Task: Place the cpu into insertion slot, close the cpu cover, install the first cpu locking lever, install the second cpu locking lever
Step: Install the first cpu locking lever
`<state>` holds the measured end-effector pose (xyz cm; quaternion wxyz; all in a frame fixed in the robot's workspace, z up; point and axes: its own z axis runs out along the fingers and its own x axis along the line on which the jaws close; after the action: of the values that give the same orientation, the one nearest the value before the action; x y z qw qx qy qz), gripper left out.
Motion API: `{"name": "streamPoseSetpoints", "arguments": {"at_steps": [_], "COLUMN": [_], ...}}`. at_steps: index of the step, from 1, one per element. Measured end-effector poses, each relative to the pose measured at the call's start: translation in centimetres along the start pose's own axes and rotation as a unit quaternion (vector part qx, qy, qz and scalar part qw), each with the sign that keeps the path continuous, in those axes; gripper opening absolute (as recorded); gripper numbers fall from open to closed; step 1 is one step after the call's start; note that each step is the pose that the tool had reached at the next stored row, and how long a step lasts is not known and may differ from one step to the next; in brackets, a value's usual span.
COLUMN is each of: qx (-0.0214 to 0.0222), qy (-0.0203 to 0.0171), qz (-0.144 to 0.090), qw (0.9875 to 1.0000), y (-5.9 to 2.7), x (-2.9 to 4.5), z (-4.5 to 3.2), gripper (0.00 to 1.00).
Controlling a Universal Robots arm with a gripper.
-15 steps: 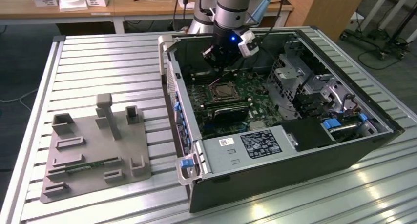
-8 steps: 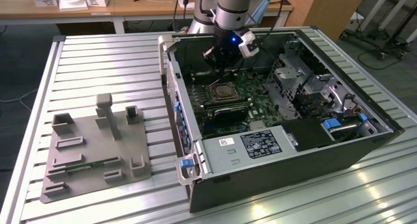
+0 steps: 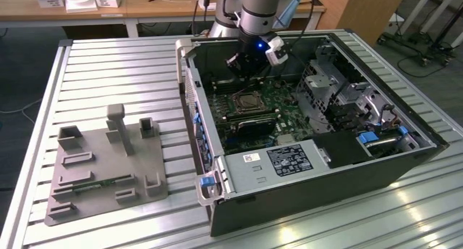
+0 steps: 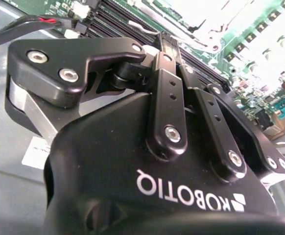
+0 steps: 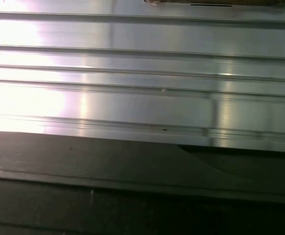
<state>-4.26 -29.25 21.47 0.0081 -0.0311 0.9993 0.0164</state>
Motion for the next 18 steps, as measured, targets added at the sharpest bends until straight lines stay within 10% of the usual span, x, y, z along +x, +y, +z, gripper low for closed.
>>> {"name": "streamPoseSetpoints", "arguments": {"at_steps": [18], "qx": [0.0010], "qy": [-0.0008], "qz": [0.001], "qw": [1.0000], "y": [-0.01], "x": [-1.31], "z": [0.68], "gripper": [0.10]}}
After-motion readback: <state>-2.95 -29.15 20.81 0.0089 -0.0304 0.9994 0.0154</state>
